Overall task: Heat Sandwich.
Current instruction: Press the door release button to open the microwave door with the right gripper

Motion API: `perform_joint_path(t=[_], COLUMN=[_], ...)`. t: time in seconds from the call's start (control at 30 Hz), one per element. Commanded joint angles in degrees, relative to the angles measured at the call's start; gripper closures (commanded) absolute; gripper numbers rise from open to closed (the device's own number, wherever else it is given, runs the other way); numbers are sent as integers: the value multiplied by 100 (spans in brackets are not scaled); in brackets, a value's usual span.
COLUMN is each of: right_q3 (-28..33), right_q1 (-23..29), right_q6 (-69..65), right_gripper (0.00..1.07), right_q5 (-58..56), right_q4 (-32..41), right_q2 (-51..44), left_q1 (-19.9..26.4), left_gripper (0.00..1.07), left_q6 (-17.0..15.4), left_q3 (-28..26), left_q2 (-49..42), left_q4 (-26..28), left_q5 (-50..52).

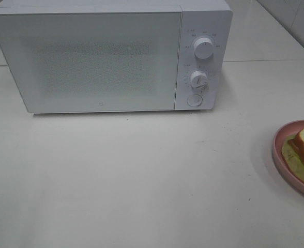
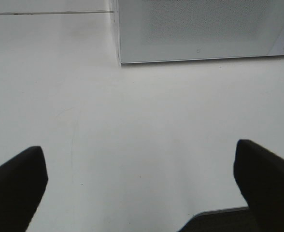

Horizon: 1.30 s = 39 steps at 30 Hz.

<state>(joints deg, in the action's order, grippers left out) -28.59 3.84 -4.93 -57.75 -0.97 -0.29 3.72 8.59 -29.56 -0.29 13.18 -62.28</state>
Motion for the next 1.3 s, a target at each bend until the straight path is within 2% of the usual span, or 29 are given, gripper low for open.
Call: perform_joint_path(t=[0.03, 0.4, 0.57, 1.3], right_q3=[0, 0, -178, -241], right_q1=[-17, -17, -17, -17], right_q6=[40, 40, 40, 40], right_gripper=[32, 32, 32, 32], right_q5=[86, 92, 218, 1954], right_q4=[11, 11, 29, 40], right_q2=[-149, -149, 29, 1736], left_q1=[29, 29, 29, 29], left_gripper=[9, 9, 9, 9], left_q6=[0, 0, 0, 0], left_q3=[6, 6, 6, 6], left_q2=[-132, -132, -132, -126], left_q4=[57, 57, 57, 57], left_q5=[52, 52, 52, 52])
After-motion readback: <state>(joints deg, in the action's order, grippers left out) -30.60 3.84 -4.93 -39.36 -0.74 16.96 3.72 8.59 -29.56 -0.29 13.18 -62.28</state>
